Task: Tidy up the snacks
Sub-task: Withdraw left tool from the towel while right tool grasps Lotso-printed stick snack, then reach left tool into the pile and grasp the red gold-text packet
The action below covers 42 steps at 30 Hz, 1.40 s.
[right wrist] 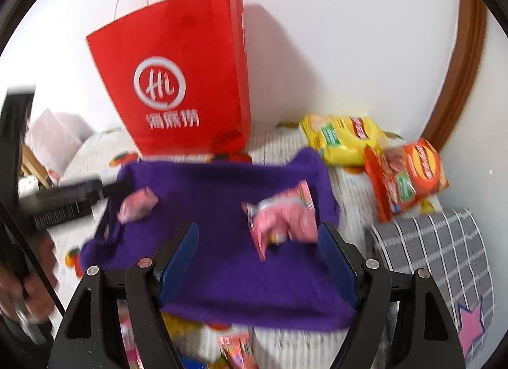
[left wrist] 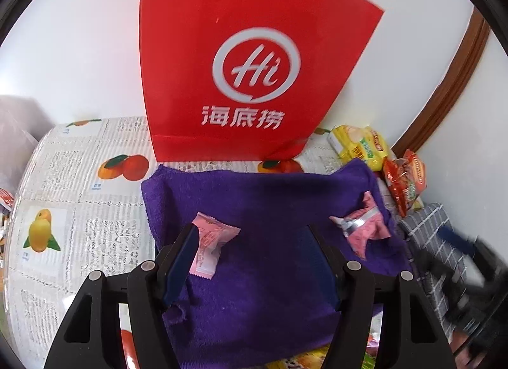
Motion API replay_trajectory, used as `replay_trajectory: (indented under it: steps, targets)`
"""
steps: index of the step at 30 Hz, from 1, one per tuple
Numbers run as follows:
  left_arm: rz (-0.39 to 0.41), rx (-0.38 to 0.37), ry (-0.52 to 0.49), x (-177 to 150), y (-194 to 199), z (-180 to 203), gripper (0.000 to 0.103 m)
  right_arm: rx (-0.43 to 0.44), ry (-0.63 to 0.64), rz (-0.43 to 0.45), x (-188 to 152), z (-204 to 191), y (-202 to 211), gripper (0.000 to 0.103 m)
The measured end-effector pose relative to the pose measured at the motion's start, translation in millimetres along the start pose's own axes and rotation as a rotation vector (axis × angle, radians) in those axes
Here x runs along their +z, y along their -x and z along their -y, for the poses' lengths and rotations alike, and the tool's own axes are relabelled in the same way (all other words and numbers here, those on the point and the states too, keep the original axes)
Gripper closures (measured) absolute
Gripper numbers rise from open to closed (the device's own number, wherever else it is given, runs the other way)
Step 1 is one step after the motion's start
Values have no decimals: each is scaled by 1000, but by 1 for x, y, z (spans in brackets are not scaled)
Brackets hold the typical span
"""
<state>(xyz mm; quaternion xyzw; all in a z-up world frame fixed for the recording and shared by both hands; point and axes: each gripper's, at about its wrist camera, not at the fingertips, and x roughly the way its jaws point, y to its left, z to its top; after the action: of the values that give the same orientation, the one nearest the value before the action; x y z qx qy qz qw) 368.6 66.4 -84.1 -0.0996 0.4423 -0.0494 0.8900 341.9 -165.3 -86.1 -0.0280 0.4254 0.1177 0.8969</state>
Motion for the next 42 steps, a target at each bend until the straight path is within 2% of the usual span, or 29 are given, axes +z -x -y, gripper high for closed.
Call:
replay_trajectory:
  steps: [5, 11, 17, 20, 23, 27, 32, 35, 37, 39, 42]
  targets:
    - [49, -19, -24, -2, 35, 8, 38, -36, -24, -47, -46, 10, 15, 37]
    - [51, -8, -50, -27, 64, 5, 38, -42, -76, -129, -89, 25, 6, 53]
    - [36, 30, -70, -56, 79, -7, 38, 3, -82, -184, -124, 26, -7, 56]
    - [24, 54, -66, -65, 81, -15, 38, 43, -72, -199, -130, 23, -10, 56]
    - [18, 64, -56, -74, 85, -22, 38, 43, -61, -184, -130, 20, -6, 56]
    - [7, 74, -50, -87, 90, -25, 38, 102, -59, -207, -133, 14, -2, 56]
    - [-8, 84, -56, -101, 96, -22, 37, 88, 10, -253, -143, -4, -15, 56]
    - [-1, 87, -66, -108, 104, -19, 38, 71, 19, -233, -147, -6, -17, 56]
    - [-2, 98, -74, -113, 109, -17, 38, 51, 40, -221, -149, -8, -17, 60]
    - [-6, 107, -76, -117, 112, -17, 38, 25, 61, -207, -152, -9, -14, 82]
    - [-9, 116, -72, -126, 116, -20, 38, 12, 35, -204, -158, 1, -5, 83]
